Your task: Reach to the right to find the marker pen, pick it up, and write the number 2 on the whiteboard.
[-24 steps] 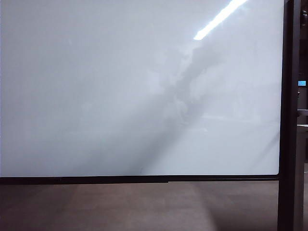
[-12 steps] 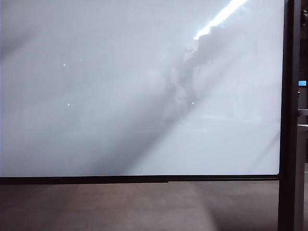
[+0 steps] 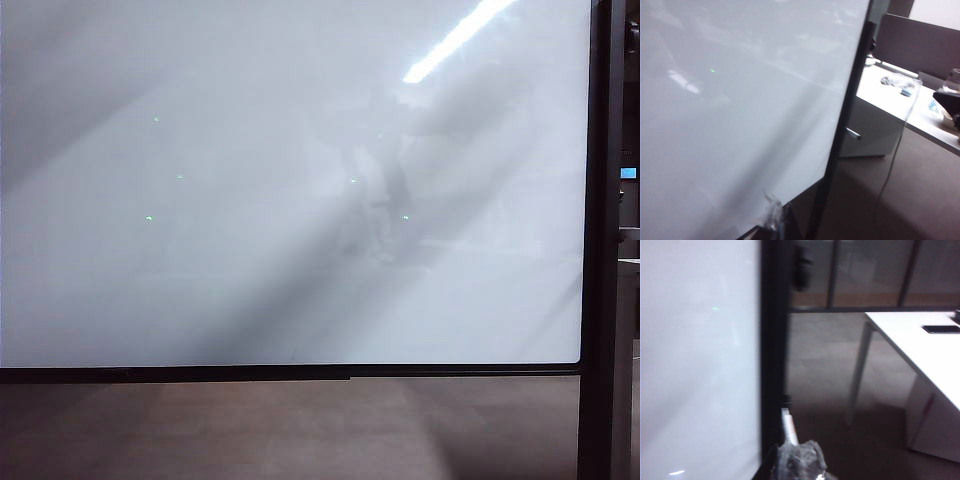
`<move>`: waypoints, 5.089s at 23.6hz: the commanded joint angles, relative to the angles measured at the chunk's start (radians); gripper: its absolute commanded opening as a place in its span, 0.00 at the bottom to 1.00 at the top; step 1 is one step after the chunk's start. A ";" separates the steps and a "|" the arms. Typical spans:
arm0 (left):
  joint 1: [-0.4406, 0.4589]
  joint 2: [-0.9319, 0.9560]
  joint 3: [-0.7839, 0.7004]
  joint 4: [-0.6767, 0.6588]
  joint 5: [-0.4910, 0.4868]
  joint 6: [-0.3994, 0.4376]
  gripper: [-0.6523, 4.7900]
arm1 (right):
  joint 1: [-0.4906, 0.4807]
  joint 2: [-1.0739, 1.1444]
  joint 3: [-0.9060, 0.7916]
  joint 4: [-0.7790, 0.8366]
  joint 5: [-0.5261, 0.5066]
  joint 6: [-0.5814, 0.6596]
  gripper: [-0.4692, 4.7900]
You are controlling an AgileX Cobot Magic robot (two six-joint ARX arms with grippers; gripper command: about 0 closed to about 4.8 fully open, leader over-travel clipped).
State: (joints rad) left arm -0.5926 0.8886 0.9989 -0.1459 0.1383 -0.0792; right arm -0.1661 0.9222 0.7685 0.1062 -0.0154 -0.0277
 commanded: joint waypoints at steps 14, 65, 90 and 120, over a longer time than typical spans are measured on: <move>0.002 -0.001 0.006 0.137 -0.071 0.003 0.11 | -0.135 0.521 -0.115 0.719 -0.339 0.015 0.09; 0.002 0.003 0.006 0.050 -0.070 0.004 0.11 | -0.131 1.081 0.120 1.065 -0.430 0.049 0.62; 0.002 0.003 0.006 0.056 -0.069 0.003 0.11 | -0.129 1.143 0.190 1.042 -0.432 0.019 0.57; 0.002 0.003 0.006 0.049 -0.067 0.003 0.11 | -0.128 1.143 0.190 0.990 -0.431 0.027 0.37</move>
State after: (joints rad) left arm -0.5926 0.8940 0.9997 -0.1085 0.0681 -0.0792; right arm -0.2947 2.0689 0.9550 1.0828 -0.4465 -0.0048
